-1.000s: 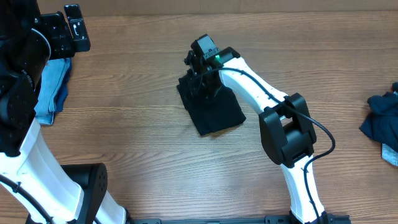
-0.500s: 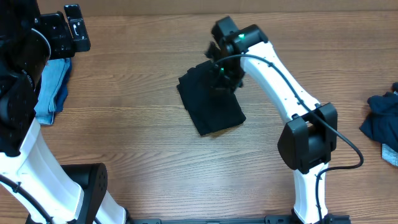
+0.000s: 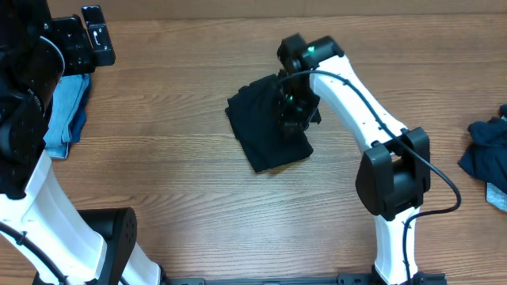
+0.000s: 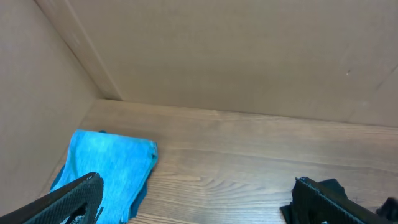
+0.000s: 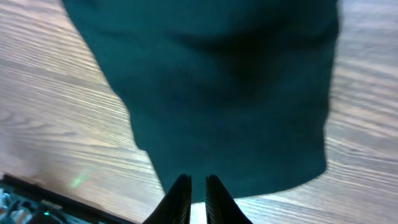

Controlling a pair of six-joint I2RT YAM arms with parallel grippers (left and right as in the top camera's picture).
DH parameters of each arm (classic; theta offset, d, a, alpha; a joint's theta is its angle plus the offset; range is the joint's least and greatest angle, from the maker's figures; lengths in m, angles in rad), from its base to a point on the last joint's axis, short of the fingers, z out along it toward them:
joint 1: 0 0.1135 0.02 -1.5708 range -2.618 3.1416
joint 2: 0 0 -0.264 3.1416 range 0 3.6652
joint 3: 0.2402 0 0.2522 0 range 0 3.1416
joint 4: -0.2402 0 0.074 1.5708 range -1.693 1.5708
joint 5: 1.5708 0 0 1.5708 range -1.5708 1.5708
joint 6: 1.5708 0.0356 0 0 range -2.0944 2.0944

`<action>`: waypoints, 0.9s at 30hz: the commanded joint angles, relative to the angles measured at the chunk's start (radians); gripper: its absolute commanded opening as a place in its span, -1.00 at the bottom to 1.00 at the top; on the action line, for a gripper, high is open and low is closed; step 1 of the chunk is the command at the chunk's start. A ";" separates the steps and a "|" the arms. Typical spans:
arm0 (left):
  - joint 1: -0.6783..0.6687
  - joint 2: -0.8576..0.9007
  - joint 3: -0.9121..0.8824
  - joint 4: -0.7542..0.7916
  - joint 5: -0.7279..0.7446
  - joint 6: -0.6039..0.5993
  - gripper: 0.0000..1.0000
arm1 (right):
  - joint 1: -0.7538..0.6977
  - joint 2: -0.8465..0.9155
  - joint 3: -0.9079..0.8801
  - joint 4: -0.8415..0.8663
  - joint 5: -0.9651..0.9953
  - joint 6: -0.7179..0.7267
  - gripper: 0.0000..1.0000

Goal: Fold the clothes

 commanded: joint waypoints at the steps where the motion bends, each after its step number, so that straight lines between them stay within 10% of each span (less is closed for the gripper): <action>1: 0.000 0.003 -0.001 0.002 -0.013 -0.007 1.00 | 0.011 -0.018 -0.110 0.063 -0.006 0.003 -0.75; 12: 0.000 0.003 -0.001 0.002 -0.013 -0.007 1.00 | 0.011 -0.018 -0.335 0.248 -0.080 -0.013 -0.75; 27: 0.000 0.003 -0.001 0.002 -0.013 -0.007 1.00 | 0.011 -0.161 -0.055 0.365 -0.073 -0.013 -0.76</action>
